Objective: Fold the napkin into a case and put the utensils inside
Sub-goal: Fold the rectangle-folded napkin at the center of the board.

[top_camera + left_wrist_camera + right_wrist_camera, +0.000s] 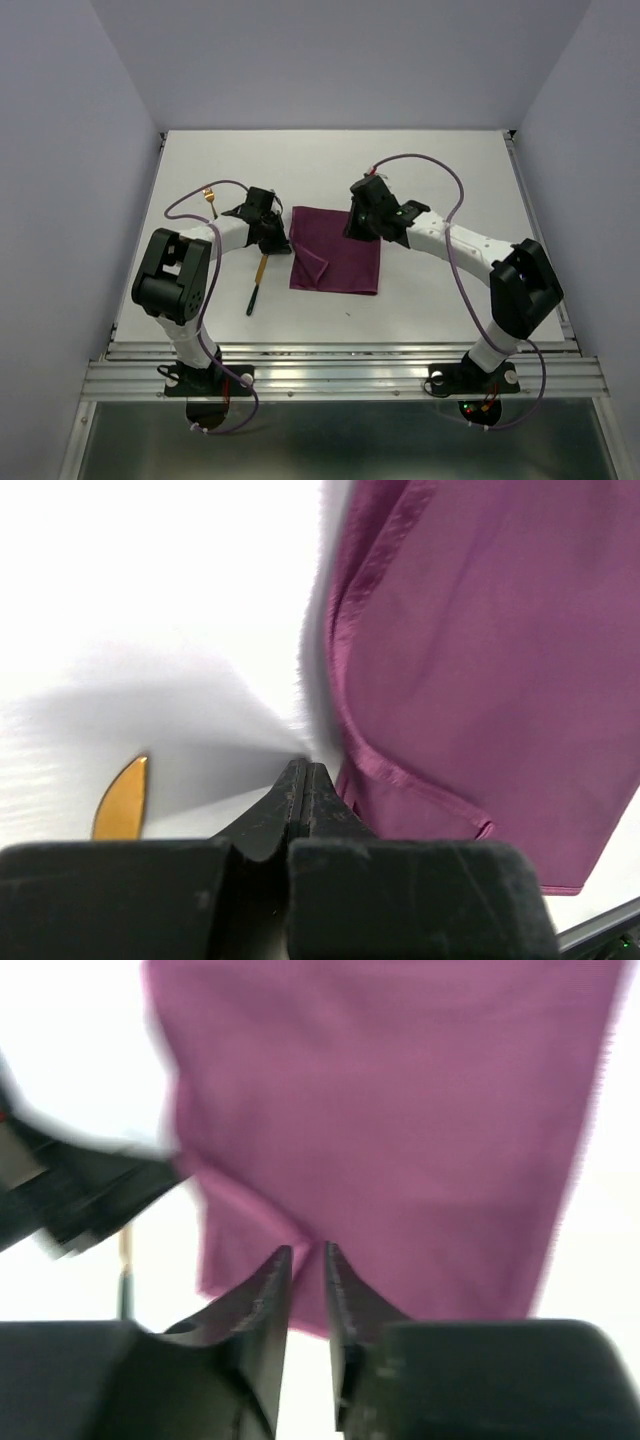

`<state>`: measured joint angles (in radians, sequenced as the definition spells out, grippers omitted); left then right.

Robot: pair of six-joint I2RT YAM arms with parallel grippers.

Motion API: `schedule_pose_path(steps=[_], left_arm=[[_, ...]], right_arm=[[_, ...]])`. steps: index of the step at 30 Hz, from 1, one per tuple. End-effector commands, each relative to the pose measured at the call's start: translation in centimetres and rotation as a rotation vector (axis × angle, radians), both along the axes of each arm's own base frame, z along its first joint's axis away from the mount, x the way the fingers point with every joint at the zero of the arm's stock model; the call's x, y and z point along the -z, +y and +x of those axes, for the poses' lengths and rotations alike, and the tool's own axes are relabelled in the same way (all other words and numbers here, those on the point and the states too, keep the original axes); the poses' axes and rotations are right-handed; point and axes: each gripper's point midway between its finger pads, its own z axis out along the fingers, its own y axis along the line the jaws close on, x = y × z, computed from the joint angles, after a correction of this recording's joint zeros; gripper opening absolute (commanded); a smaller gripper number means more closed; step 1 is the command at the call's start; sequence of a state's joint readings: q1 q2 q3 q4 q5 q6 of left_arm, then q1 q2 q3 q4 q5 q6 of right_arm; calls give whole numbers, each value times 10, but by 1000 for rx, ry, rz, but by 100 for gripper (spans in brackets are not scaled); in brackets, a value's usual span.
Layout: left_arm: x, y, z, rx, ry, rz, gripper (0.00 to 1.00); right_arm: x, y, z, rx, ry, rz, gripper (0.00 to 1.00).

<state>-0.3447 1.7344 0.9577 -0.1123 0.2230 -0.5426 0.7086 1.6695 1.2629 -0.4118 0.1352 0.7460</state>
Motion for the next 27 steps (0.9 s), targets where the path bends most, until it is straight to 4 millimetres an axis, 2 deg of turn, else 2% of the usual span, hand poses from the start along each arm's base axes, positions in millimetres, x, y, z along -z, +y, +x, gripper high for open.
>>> schedule_pose_path(steps=[1, 4, 12, 16, 23, 27], left_arm=[[-2, 16, -16, 4, 23, 58, 0], [2, 16, -21, 4, 33, 54, 0], [20, 19, -36, 4, 97, 63, 0], [18, 19, -37, 0, 87, 57, 0], [17, 23, -38, -15, 84, 71, 0], [13, 28, -39, -32, 79, 92, 0]], right_arm=[[39, -3, -15, -13, 95, 14, 20], [48, 7, -24, -64, 96, -37, 15], [65, 23, -22, -120, 117, -80, 13], [76, 34, -28, -156, 141, -88, 11], [82, 55, -34, -207, 149, -68, 10], [75, 82, -34, -263, 117, -26, 10]])
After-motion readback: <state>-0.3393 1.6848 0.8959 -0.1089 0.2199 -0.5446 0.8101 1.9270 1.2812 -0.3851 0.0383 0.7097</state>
